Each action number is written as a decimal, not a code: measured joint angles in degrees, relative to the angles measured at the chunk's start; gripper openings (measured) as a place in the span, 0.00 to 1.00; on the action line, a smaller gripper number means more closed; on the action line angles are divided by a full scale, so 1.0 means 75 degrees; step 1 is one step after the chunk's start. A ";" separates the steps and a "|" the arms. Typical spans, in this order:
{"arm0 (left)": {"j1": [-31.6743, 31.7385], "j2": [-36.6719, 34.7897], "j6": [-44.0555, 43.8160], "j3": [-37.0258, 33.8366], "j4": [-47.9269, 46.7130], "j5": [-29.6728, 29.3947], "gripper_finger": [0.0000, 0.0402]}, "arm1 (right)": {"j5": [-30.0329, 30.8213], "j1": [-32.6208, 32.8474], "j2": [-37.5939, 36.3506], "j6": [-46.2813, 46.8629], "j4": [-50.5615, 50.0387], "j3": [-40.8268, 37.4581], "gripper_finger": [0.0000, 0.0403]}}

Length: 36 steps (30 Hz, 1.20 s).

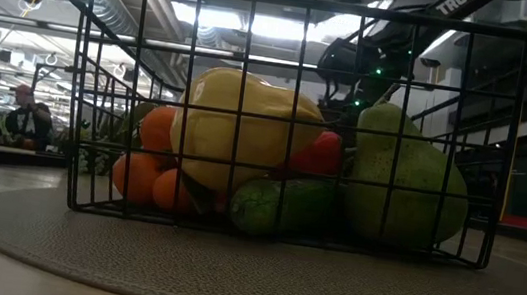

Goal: Build produce basket
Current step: Put the red bell pepper into the black wire basket

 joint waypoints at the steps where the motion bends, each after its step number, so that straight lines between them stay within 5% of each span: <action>1: 0.0000 0.0000 0.0000 0.0000 0.0000 0.0002 0.35 | 0.0041 -0.0028 0.0000 -0.0002 -0.0001 0.0000 0.41; 29: 0.0000 0.0000 0.0003 0.0000 0.0000 0.0059 0.35 | -0.0190 -0.0172 -0.0003 0.0187 -0.1716 0.0172 0.41; 36: 0.0000 0.0000 -0.0038 0.0000 0.0000 0.0060 0.35 | -0.1303 -0.0181 -0.0003 -0.0231 -0.1521 0.0248 0.41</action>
